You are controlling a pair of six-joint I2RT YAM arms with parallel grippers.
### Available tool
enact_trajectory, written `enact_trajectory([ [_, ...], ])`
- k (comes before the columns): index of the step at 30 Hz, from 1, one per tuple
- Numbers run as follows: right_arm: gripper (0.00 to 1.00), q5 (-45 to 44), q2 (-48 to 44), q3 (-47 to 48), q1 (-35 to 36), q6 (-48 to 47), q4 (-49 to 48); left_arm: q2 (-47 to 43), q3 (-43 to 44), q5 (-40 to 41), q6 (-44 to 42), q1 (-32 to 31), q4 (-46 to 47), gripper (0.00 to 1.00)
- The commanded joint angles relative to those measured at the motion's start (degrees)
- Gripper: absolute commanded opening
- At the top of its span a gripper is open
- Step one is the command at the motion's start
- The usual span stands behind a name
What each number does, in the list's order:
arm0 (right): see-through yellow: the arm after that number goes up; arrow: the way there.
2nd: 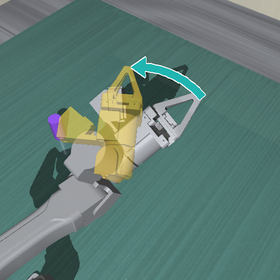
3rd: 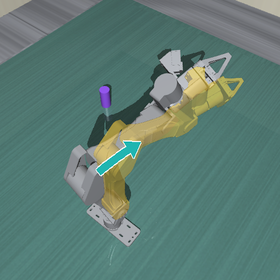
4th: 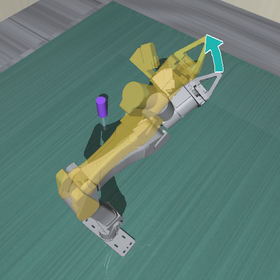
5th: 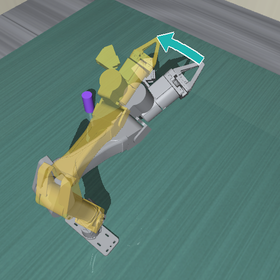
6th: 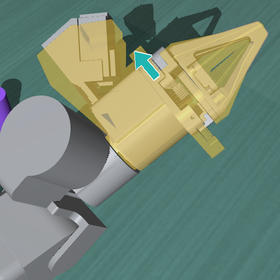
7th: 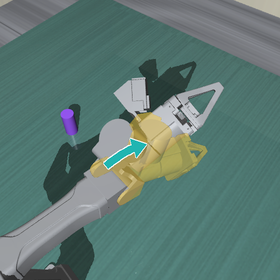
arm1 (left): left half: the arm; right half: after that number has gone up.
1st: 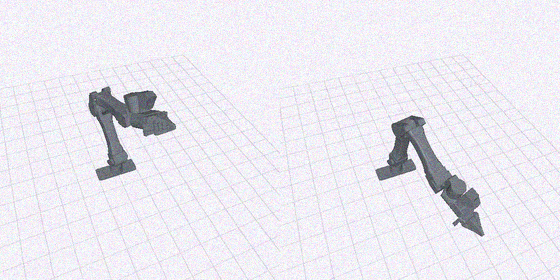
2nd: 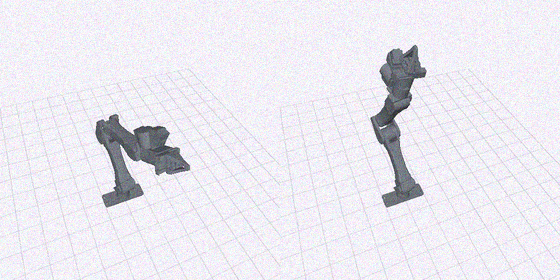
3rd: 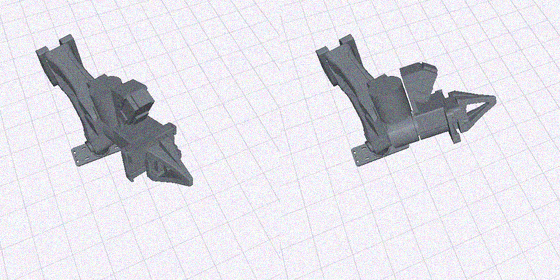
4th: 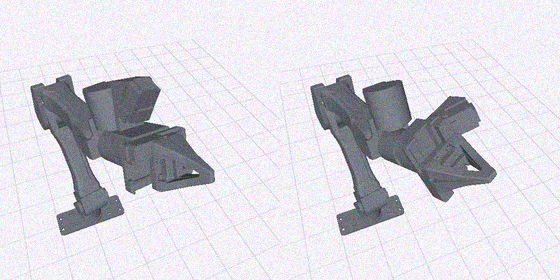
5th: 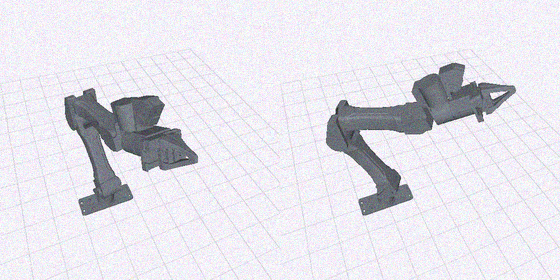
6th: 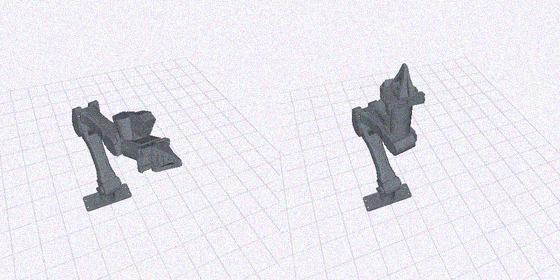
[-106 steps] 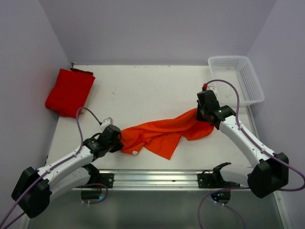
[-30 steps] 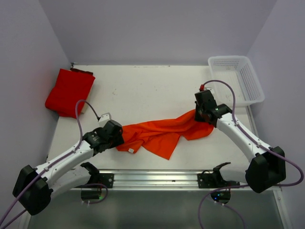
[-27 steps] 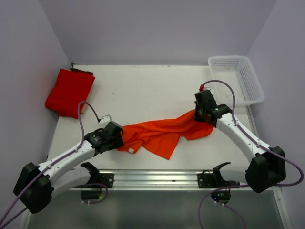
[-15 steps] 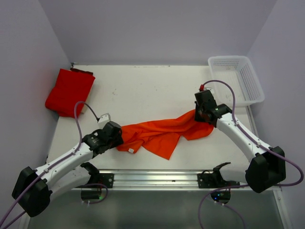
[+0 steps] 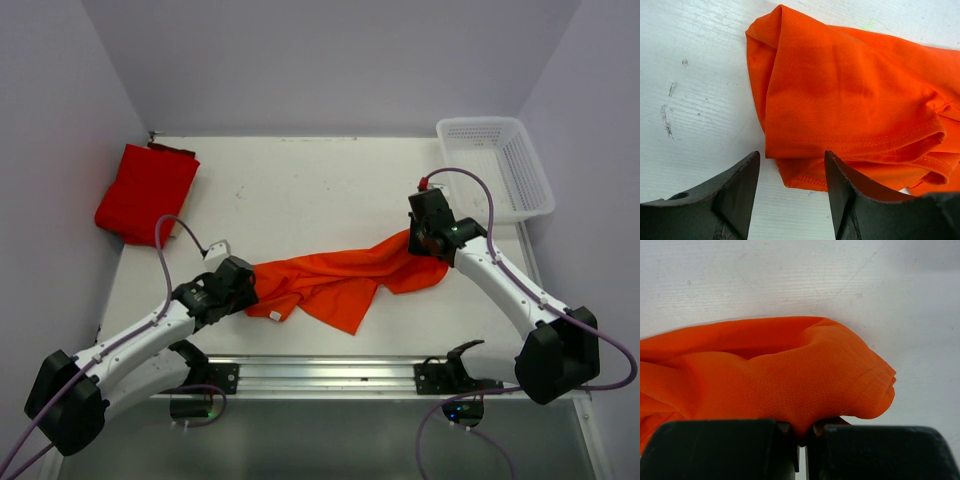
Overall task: Fold and stack the t-shirts
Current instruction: Flatten the tshirt out
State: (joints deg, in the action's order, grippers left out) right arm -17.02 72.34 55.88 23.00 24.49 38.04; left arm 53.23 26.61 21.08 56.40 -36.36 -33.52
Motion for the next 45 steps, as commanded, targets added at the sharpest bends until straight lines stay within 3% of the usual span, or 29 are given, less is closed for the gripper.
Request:
enact_trajectory([
  [1, 0.00, -0.04, -0.62, 0.11, -0.07, -0.67, -1.30, -2.43, 0.11, 1.94, 1.08, 0.59, 0.46, 0.58],
  [17, 0.00, -0.12, -1.23, -0.07, -0.07, -0.59, -1.04, -1.55, -1.12, 1.59, 1.17, 0.68, 3.02, 0.54],
  [27, 0.00, -0.21, -1.23, 0.02, -0.06, -0.76, -1.04, -2.26, -3.41, 1.51, 1.17, 0.85, 6.54, 0.16],
  [29, 0.00, -0.30, -1.23, -0.07, -0.06, -0.67, -1.04, -2.17, -3.41, 1.33, 0.90, 0.76, 6.54, 0.01],
  [35, 0.00, -0.82, -1.32, -0.07, -0.07, -0.58, -1.04, -4.36, -2.27, 1.33, -0.59, 0.76, 6.10, 0.00],
  [41, 0.00, -3.80, -1.32, 0.20, -0.06, 0.73, -0.60, -9.20, 7.65, 5.19, -5.24, 0.76, 1.88, 0.00],
  [42, 0.12, -4.34, -1.15, 0.37, -0.06, 1.08, -0.08, -9.11, 10.71, 5.81, -5.86, 0.76, 1.27, 0.00],
  [44, 0.56, -5.83, -1.06, 0.55, -0.06, 2.05, 0.54, -8.50, 13.45, 6.69, -7.70, 0.85, -0.23, 0.00],
  [45, 0.66, -6.27, -0.80, 0.64, -0.06, 2.31, 0.89, -7.80, 15.56, 6.95, -8.06, 0.76, -0.67, 0.00],
])
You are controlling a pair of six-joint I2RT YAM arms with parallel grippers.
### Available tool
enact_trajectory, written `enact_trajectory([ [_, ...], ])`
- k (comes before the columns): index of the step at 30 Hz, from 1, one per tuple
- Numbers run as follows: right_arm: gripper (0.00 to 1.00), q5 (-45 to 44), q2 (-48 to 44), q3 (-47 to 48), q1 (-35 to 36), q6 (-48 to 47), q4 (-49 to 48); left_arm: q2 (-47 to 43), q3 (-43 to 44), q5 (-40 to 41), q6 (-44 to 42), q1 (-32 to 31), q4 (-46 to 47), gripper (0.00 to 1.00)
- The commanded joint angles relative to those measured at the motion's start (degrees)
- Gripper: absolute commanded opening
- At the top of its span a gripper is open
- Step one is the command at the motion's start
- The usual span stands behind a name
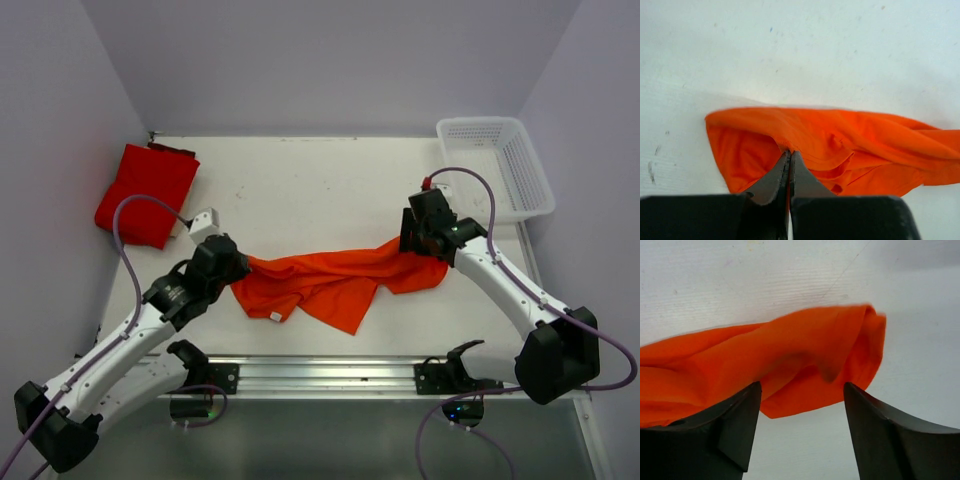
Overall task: Fold and stack the t-shirts
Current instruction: Flatten the tshirt out
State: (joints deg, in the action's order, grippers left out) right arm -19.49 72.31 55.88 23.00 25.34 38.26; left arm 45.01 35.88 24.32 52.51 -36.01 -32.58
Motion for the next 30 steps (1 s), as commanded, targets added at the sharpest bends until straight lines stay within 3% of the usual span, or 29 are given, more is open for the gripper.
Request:
enact_trajectory([
  [1, 0.74, -4.33, -0.68, 0.64, -0.15, 2.07, 0.94, 0.69, 7.09, 4.24, -4.52, 0.50, -1.61, 0.00],
  [2, 0.88, -4.77, -0.77, 0.64, -0.15, 2.43, 1.03, 0.86, 7.62, 4.42, -5.13, 0.41, -1.52, 0.00],
  [4, 0.91, -6.26, -0.94, 0.46, -0.07, 3.39, 1.29, 1.30, 9.20, 5.04, -5.66, 0.41, -1.09, 0.00],
  [8, 0.93, -5.75, -1.73, -1.12, -0.15, 4.80, -0.02, 2.53, 11.58, 6.44, -7.68, 0.50, -0.12, 0.00],
  [11, 0.87, -2.93, -2.52, -3.83, -0.06, 6.20, -2.13, 4.02, 14.73, 6.97, -9.62, 0.94, 1.81, 0.00],
  [15, 0.66, -2.31, -3.32, -7.70, -0.06, 6.91, -5.82, 7.62, 17.72, 7.06, -11.99, 1.99, 5.14, 0.00],
  [16, 0.53, -3.18, -2.97, -8.06, -0.24, 7.43, -6.09, 8.24, 18.17, 6.54, -12.95, 2.34, 5.68, 0.00],
  [19, 0.32, -5.12, -0.86, -8.77, -1.20, 9.71, -6.71, 10.27, 19.84, 4.09, -14.19, 5.06, 7.70, 0.00],
  [21, 0.34, -7.05, 1.15, -9.29, -2.70, 11.21, -7.58, 11.32, 20.37, 2.24, -15.24, 7.61, 9.36, 0.00],
  [23, 0.50, -6.97, 2.56, -9.64, -4.45, 13.06, -8.72, 12.20, 21.16, -0.49, -15.68, 10.33, 9.64, 0.00],
  [25, 0.55, -6.88, 4.31, -9.82, -5.33, 14.55, -9.43, 12.99, 21.16, -3.03, -15.95, 11.83, 10.16, 0.00],
  [26, 0.63, -6.88, 4.94, -9.91, -6.03, 14.91, -10.30, 13.08, 20.90, -3.48, -16.04, 12.80, 10.34, 0.00],
  [30, 0.63, -3.99, 8.80, -10.52, -7.27, 15.44, -13.82, 13.17, 20.11, -5.50, -16.21, 14.47, 10.78, 0.00],
])
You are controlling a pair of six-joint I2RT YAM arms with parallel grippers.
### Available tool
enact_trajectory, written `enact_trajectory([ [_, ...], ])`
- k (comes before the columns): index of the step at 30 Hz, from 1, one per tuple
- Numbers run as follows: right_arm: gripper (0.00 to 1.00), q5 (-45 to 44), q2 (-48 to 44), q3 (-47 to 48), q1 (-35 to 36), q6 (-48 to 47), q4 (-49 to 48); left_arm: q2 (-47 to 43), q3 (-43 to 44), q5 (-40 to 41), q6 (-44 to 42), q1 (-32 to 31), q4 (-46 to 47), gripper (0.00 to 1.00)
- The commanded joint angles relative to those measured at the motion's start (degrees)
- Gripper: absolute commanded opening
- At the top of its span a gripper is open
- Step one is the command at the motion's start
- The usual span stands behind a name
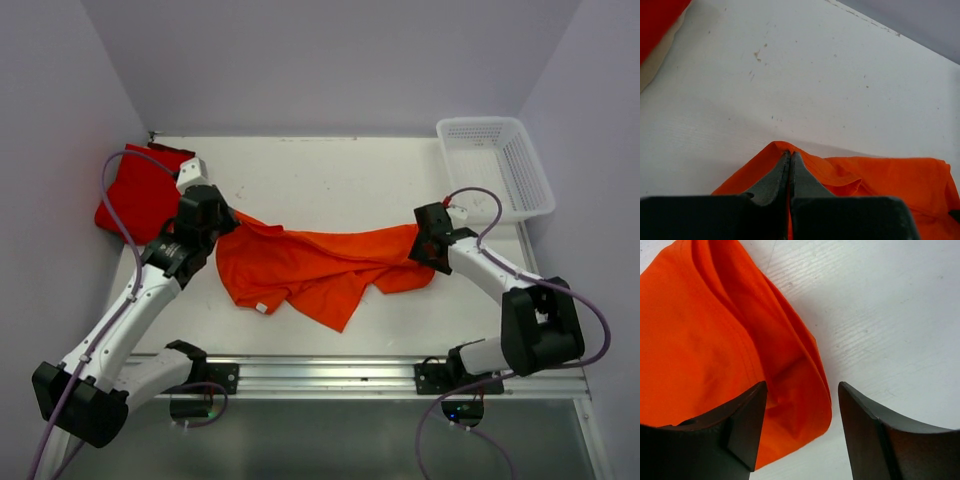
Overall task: Fold and stack the t-shirts
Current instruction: Flatten the tshirt out
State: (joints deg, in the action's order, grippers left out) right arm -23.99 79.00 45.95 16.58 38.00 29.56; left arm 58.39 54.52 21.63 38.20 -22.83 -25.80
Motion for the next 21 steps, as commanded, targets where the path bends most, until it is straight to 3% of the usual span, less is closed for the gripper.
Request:
enact_trajectory([
  [1, 0.62, 1.57, 2.90, -0.78, -1.19, 2.78, -6.00, -0.29, 1.20, -3.17, -1.90, 1.64, 4.09, 0.00],
  [6, 0.52, 7.10, 7.65, -0.87, -1.72, 2.96, -10.13, -0.30, 0.32, -4.66, -1.90, 3.05, 4.79, 0.00],
  [10, 0.46, 10.10, 3.37, 0.01, -1.46, 1.21, -8.13, 0.41, 0.06, -6.24, -1.90, 3.58, 5.23, 0.00],
  [15, 0.53, 4.04, -11.74, -1.74, 0.12, -0.64, -1.88, 0.32, -0.91, -7.04, -1.63, 3.76, 6.20, 0.00],
  [21, 0.56, 7.45, -10.45, -0.51, 0.21, -2.22, -0.73, 0.58, -1.96, -8.18, -0.84, 3.85, 6.73, 0.00],
])
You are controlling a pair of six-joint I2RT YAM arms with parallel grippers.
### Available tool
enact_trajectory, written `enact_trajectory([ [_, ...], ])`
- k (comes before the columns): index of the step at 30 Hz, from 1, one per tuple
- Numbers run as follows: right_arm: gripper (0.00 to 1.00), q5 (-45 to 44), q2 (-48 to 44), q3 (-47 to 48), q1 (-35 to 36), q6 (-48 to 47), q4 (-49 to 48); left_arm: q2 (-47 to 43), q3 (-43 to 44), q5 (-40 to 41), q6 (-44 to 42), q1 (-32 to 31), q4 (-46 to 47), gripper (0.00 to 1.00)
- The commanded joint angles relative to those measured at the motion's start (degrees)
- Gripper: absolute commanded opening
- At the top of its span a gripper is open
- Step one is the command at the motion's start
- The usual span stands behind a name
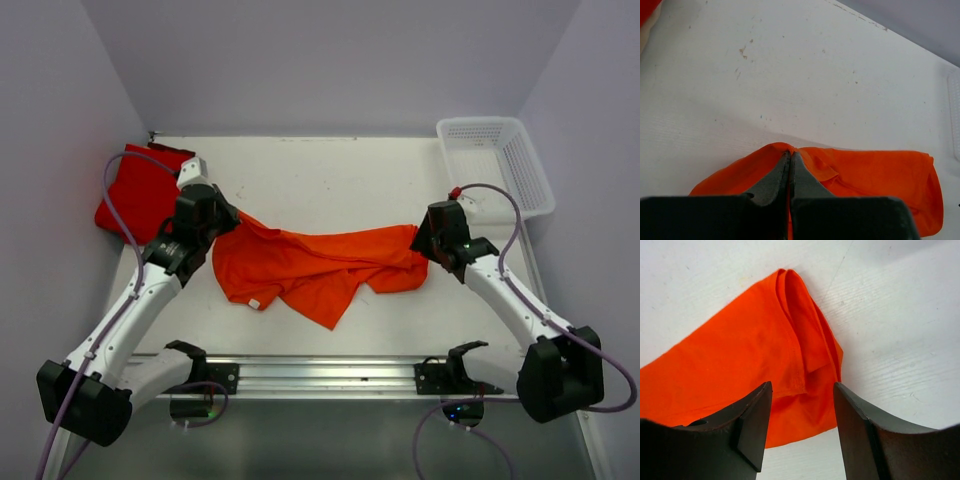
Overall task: Fold and stack the t-shirts
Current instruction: Flatten the tshirt out
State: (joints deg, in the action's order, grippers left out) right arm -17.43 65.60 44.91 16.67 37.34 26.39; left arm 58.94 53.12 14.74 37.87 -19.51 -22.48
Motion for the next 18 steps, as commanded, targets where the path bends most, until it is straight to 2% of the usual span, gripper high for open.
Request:
enact_trajectory([
  [1, 0.56, 1.78, 4.69, 0.53, 0.03, -1.57, 1.30, 0.04, -0.56, -1.21, -0.60, 0.52, 3.41, 0.00],
  [7, 0.54, 7.05, 10.15, 0.27, 0.12, -1.57, -3.62, -0.93, -0.56, -0.77, -0.60, 0.61, 2.97, 0.00],
  [18, 0.50, 11.54, 20.52, -1.75, -0.05, 1.24, -10.48, -1.81, -0.30, -0.94, -0.95, 1.66, 2.62, 0.00],
])
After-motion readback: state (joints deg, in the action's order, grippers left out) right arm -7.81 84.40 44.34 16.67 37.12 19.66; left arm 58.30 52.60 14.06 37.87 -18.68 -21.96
